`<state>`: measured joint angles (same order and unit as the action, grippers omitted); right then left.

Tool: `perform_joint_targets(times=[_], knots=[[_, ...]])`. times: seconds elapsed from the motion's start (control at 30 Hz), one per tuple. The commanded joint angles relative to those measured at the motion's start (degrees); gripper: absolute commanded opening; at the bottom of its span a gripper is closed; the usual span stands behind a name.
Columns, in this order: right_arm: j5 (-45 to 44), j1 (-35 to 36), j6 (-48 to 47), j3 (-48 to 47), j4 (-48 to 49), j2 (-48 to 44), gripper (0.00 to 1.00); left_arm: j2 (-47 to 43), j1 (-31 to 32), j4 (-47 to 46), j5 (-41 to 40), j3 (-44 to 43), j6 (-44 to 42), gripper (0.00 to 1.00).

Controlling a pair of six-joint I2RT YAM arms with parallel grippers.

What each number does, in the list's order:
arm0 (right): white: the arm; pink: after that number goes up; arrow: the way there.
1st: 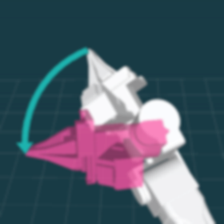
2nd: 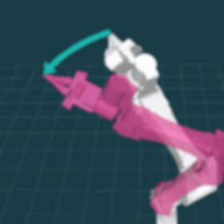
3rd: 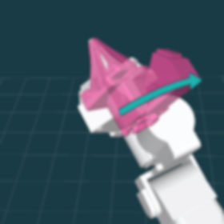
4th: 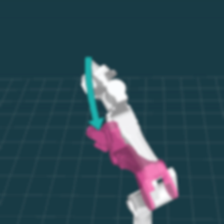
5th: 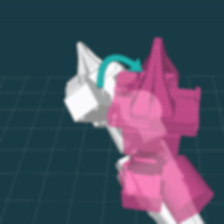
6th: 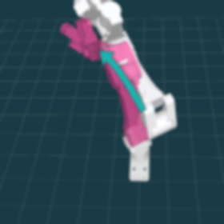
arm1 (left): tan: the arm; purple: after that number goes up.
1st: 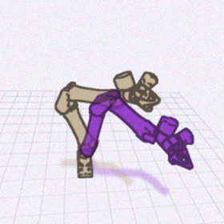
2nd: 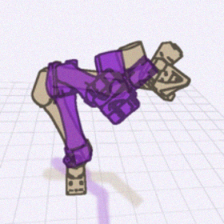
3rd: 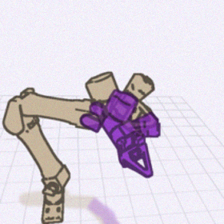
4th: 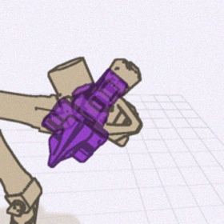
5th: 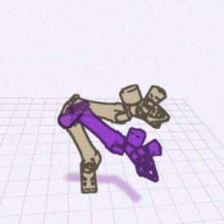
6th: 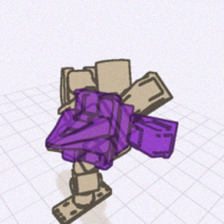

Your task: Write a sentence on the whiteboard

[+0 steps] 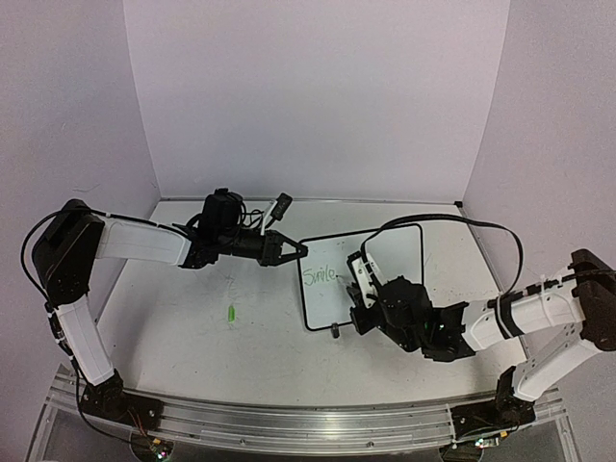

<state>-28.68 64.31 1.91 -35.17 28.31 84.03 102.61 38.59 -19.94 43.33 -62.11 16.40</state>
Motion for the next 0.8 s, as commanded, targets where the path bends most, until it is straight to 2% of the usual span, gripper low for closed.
perform_joint_targets(times=[0.0, 0.4, 0.53, 0.6, 0.67, 0.77], knots=[[-1.6, 0.2, 0.0, -2.2, 1.1, 0.9, 0.00, -1.3, 0.1, 2.6, -0.2, -0.4, -0.8, 0.00], [-3.0, 0.2, 1.5, -2.6, -1.9, 2.0, 0.00, -1.5, 0.1, 2.6, -0.3, -0.2, -0.9, 0.00], [-0.8, 0.5, 1.5, -2.4, -3.4, 1.7, 0.00, -1.5, 0.1, 2.6, -0.4, -0.2, -1.0, 0.00], [2.0, 2.0, -0.1, -0.5, -1.5, -0.9, 0.00, -1.5, 0.1, 2.6, -0.5, -0.1, -1.0, 0.00], [5.9, 3.2, -1.3, 3.8, 4.1, -7.4, 0.00, -1.4, 0.1, 2.6, -0.6, -0.2, -1.0, 0.00], [6.5, 2.6, -1.4, 6.5, 7.9, -12.9, 0.00, -1.3, 0.1, 2.7, -0.7, -0.1, -1.1, 0.00]])
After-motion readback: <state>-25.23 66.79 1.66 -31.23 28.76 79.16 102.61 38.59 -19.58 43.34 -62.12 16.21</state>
